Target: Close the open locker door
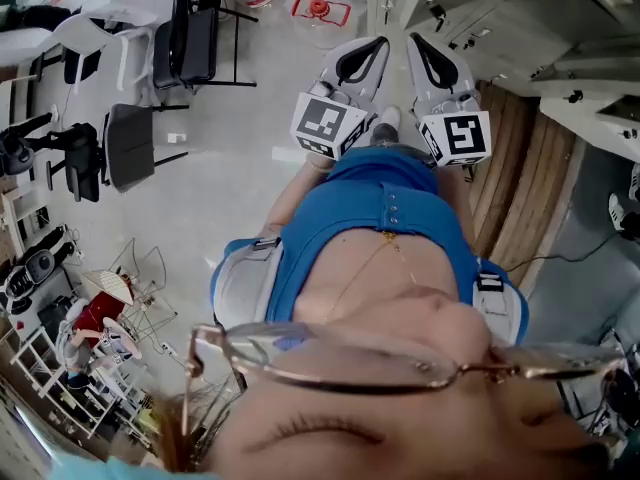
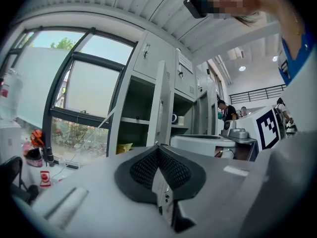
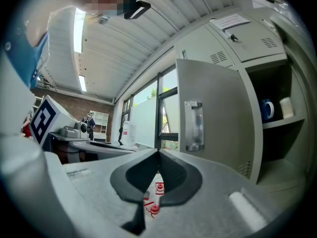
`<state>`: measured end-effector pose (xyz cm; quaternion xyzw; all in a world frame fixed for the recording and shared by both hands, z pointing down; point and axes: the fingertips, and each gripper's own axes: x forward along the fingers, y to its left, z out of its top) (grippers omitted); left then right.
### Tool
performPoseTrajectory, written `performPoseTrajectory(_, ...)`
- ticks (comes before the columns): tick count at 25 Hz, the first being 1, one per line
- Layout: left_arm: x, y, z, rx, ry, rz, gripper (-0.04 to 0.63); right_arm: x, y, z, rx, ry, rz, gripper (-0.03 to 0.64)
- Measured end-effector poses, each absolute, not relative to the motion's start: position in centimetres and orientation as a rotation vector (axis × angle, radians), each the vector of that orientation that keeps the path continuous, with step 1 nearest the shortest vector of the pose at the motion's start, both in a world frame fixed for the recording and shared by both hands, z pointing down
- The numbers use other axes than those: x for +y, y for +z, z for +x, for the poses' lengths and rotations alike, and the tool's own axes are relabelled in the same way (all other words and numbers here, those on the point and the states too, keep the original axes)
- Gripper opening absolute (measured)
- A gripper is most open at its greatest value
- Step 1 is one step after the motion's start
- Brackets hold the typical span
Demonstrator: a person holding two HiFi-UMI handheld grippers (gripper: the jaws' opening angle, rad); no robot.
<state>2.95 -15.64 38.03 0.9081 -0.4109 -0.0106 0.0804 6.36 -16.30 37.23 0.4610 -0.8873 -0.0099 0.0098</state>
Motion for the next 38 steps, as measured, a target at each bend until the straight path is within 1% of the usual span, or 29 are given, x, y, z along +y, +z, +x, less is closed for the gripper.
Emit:
performPoseTrajectory(5, -18.4, 39.2, 4.1, -1.273, -0.035, 2.712, 0.0, -19.0, 37.6, 8.3, -2.779, -0.061, 1.437, 0.0)
performPoseTrajectory(11, -21.7, 39.1, 3.4, -1.346, -0.043, 2.667, 0.0, -21.3, 35.5, 8.8, -2.801, -0.101, 1.393, 0.0)
performPoseTrajectory(14, -21.7, 38.9, 3.5, -1.373, -0.051, 2.65, 0.0, -21.0, 34.6, 9.4, -2.829, -0.088, 1.373, 0.003)
performPoseTrajectory(15, -21.5, 38.8, 3.6, -1.376, -0.052, 2.647, 0.0, -20.7, 34.4, 9.5, -2.837, -0.084, 1.364, 0.024)
performPoseTrajectory(16, -21.4, 38.9, 3.5, -1.375, -0.052, 2.643, 0.0, -20.5, 34.3, 9.5, -2.844, -0.077, 1.351, 0.068)
performPoseTrajectory(19, -22.5, 39.4, 2.9, -1.359, -0.047, 2.622, 0.0, -20.7, 33.9, 9.0, -2.867, -0.04, 1.325, 0.084)
performPoseTrajectory(25, -24.7, 39.9, 2.5, -1.257, -0.025, 2.664, 0.0, -21.6, 33.4, 8.1, -2.868, 0.01, 1.357, 0.149)
performPoseTrajectory(30, -26.0, 39.8, 2.5, -1.118, -0.014, 2.727, 0.0, -21.9, 33.6, 7.7, -2.838, -0.035, 1.449, 0.149)
performPoseTrajectory(33, -27.0, 39.4, 2.8, -1.04, -0.01, 2.761, 0.0, -22.8, 33.4, 7.9, -2.832, -0.035, 1.526, 0.114)
performPoseTrajectory(38, -28.0, 39.3, 2.6, -0.952, -0.014, 2.781, 0.0, -23.8, 33.4, 7.8, -2.809, -0.064, 1.566, 0.111)
